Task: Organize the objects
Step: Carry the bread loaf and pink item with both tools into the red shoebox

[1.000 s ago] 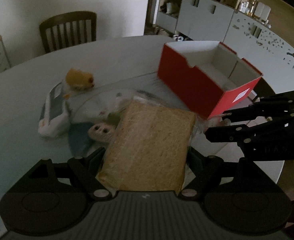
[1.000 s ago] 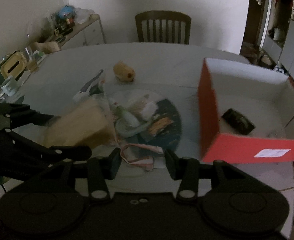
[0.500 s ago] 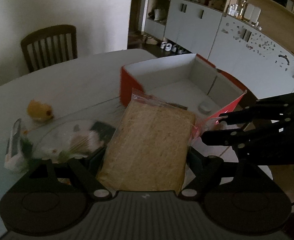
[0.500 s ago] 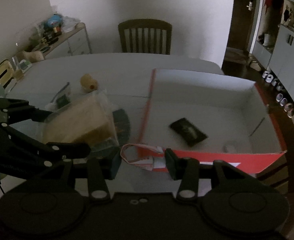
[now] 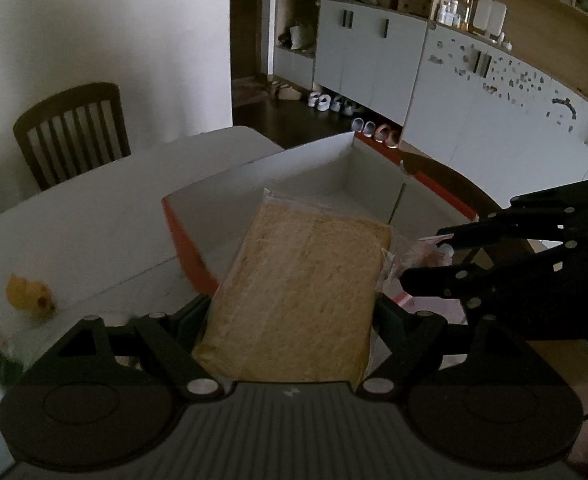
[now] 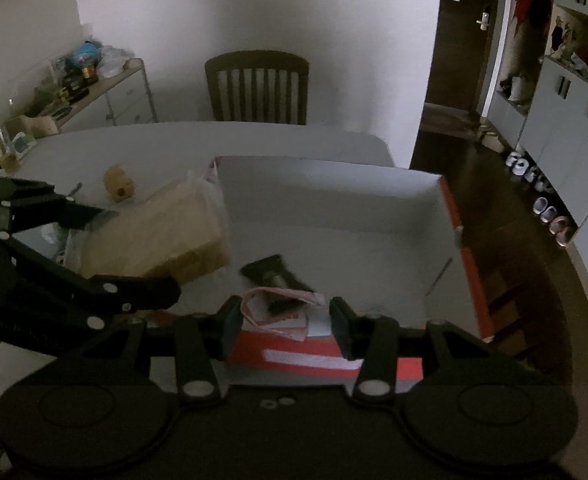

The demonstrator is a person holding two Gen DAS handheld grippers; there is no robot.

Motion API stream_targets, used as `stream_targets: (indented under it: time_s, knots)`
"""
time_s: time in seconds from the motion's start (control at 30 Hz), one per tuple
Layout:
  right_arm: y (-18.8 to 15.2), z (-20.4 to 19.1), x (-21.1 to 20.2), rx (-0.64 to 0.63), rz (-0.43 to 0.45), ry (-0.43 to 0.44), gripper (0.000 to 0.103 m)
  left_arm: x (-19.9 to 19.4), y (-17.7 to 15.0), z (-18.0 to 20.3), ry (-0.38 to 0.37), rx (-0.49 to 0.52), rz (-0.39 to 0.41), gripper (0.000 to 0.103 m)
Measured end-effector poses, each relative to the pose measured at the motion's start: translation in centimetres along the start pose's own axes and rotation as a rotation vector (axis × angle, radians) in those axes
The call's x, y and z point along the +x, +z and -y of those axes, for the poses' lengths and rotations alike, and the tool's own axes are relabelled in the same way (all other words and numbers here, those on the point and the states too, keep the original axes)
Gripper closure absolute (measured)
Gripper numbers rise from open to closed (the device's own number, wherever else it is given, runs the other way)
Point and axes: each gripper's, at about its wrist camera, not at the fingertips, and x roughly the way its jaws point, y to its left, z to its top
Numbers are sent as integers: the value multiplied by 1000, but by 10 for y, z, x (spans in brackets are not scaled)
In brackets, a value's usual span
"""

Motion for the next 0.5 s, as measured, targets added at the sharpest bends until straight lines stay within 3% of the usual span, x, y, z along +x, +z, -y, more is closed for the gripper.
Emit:
stream_targets:
  time_s: [0.5]
  knots:
    - [11, 51, 42, -31, -28, -56, 57, 97, 64, 12, 57, 87, -83, 18]
